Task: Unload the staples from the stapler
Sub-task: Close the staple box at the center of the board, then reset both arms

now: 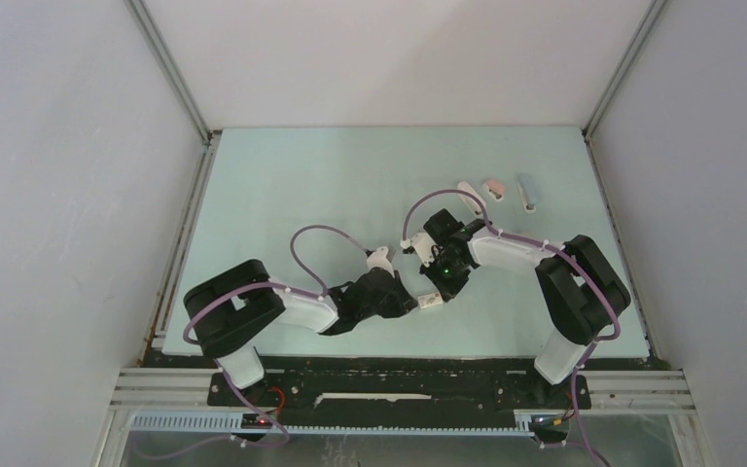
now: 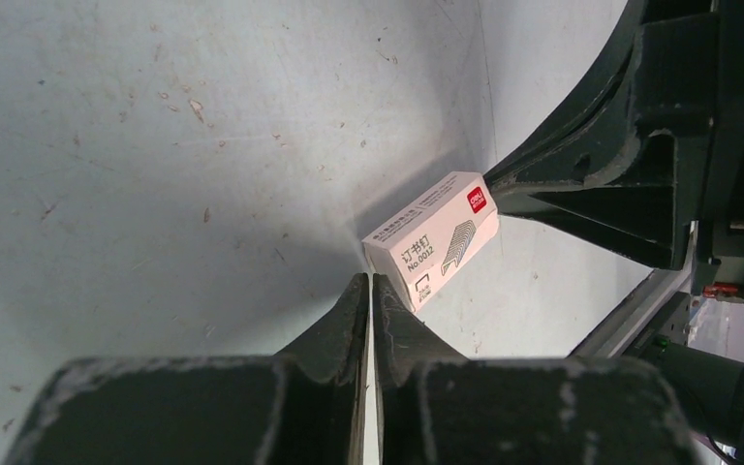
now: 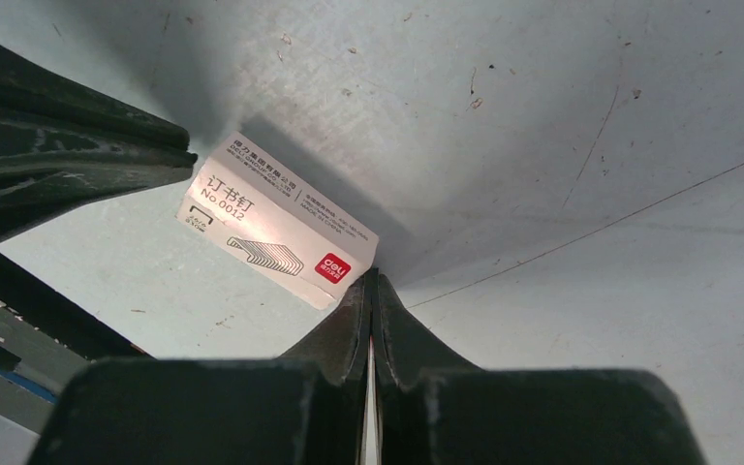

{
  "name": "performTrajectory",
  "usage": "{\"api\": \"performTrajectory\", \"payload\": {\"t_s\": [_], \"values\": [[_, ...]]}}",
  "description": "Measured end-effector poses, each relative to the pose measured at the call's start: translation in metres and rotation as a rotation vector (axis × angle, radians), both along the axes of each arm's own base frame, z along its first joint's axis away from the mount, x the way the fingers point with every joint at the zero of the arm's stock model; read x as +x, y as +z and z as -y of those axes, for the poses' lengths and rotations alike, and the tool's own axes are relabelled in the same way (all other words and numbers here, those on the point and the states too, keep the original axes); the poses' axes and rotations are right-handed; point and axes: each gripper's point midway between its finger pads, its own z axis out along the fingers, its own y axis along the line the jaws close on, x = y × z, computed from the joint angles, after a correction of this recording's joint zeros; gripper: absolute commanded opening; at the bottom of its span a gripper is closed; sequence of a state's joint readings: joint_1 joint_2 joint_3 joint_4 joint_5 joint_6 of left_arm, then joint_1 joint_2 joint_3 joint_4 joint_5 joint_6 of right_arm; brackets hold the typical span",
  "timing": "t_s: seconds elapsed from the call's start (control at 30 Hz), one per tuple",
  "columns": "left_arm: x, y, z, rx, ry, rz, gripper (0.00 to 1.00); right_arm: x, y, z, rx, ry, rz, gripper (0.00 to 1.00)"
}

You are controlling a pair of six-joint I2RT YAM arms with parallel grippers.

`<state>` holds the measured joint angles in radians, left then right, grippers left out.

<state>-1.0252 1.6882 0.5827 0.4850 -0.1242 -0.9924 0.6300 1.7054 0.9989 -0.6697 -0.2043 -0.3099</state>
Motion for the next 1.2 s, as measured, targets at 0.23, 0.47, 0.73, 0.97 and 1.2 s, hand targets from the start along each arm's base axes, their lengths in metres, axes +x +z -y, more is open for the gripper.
{"api": "performTrajectory", "payload": {"t_s": [0.23,0.47,0.73,0.97,1.2], "values": [[-0.003,0.022,-0.019,-0.003,0.011,0.056,0.12,0.003,0.000,0.003,0.012,-0.010,-0.007,0.08],[0.002,0.064,-0.048,0.010,0.050,0.188,0.31,0.014,0.003,0.021,0.026,-0.043,0.007,0.13],[0.017,0.107,-0.102,0.050,0.121,0.335,0.73,0.044,0.053,0.071,0.140,-0.180,0.116,0.18],[0.024,0.155,-0.155,0.046,0.205,0.457,0.94,0.061,0.122,0.116,0.281,-0.292,0.338,0.45],[0.029,0.230,-0.193,0.054,0.262,0.547,1.00,0.060,0.210,0.141,0.383,-0.305,0.610,0.72]]}}
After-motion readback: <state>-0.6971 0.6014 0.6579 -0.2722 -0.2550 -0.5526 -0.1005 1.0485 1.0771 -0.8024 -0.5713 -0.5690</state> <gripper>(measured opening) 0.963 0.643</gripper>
